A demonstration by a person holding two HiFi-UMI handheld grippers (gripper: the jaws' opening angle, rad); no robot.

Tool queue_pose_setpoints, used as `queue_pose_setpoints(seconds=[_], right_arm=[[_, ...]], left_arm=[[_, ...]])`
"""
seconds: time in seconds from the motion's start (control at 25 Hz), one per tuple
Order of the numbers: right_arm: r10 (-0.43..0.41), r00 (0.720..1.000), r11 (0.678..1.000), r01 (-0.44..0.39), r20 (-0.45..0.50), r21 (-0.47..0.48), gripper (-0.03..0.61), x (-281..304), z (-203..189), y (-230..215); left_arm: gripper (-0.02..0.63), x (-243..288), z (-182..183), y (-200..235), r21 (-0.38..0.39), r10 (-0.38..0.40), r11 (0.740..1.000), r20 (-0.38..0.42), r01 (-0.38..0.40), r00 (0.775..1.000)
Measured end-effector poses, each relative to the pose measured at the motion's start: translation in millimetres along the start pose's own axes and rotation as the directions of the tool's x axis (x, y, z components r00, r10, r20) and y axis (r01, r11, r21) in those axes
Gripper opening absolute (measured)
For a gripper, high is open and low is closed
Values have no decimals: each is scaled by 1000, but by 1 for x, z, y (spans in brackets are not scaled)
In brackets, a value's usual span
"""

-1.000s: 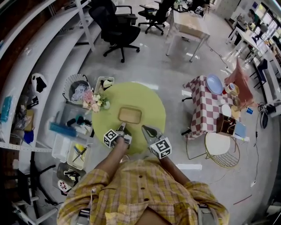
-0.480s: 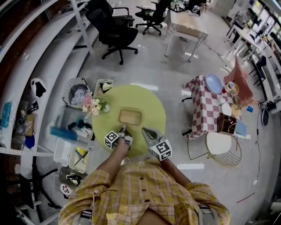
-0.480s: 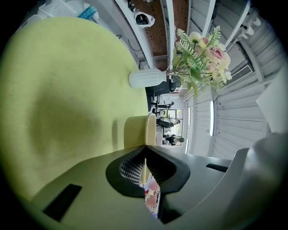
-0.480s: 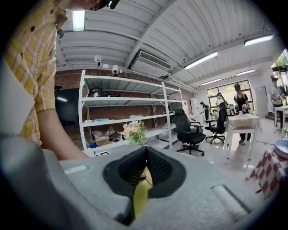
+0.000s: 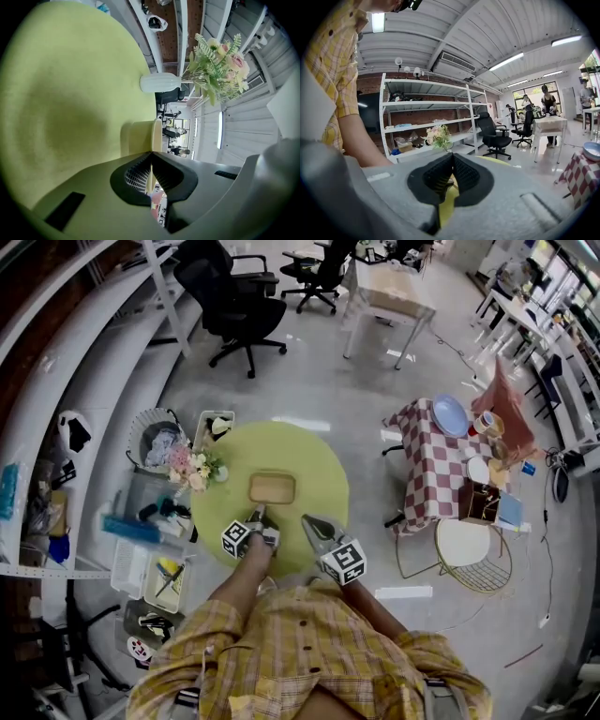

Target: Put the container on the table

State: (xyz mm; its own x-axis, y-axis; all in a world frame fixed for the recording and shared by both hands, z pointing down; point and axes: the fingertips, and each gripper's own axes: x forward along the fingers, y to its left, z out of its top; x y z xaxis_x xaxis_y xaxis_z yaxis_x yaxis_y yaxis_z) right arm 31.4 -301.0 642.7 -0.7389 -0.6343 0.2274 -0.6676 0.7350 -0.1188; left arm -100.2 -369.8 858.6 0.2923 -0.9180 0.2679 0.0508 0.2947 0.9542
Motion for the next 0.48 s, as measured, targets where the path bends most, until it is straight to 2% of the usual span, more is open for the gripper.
queue_pose_setpoints(seconds=[0.48], right_arm=[[0,1000,1000,0,-21,-6,-3,-2,-5,-2]], left_arm=[[15,12,0,10,-17,22,1000,0,-22,1000]])
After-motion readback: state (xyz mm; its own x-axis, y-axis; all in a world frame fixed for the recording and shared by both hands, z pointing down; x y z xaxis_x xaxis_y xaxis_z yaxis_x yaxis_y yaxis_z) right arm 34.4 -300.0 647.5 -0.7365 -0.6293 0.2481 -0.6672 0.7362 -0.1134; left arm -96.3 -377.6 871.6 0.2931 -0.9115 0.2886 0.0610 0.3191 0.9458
